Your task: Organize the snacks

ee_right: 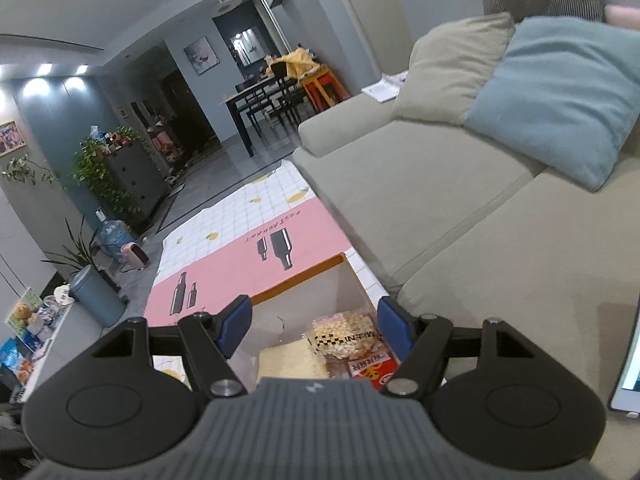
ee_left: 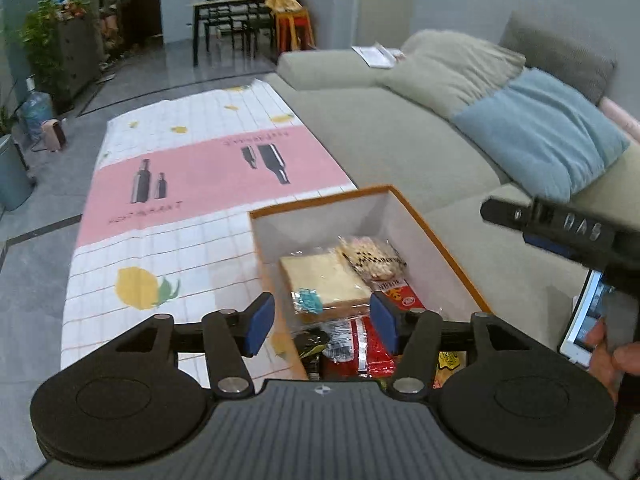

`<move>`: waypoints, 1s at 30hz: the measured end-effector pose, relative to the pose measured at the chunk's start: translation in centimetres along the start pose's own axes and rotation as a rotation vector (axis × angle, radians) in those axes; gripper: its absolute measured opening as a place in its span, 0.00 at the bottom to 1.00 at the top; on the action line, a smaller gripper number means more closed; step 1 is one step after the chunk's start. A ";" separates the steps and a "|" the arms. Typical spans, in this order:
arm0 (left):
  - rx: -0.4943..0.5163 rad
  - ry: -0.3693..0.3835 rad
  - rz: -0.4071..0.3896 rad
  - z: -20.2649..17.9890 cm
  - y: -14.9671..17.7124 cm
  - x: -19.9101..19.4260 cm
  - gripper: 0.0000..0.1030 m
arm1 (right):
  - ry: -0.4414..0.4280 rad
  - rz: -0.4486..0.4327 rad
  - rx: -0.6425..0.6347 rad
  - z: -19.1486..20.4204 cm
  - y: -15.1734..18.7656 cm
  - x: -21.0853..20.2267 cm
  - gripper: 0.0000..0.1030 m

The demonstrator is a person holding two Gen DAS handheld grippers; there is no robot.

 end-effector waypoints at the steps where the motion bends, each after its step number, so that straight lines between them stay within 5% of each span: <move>1: -0.005 0.001 -0.013 0.2 0.1 -0.6 0.66 | 0.009 -0.004 -0.019 0.3 0.3 -0.3 0.67; 10: 0.023 0.000 -0.215 2.1 2.1 -5.2 0.83 | 0.059 -0.016 -0.216 3.1 6.9 -1.4 0.67; 19: -0.019 -0.071 -0.351 4.1 4.7 -3.8 0.85 | 0.087 0.014 -0.363 8.9 12.8 0.8 0.66; 30: -0.001 -0.117 -0.263 3.7 7.3 0.9 0.85 | 0.107 0.066 -0.429 8.4 15.3 2.8 0.66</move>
Point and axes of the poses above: each gripper's, at about its wrist camera, not at the fingertips, and x roughly the way its jaws point, z to its left, y to its underside, the point moved 10 cm from there along x, roughly the way its jaws point, and after that the axes turned 8 degrees about z, right-handed, at the moved point
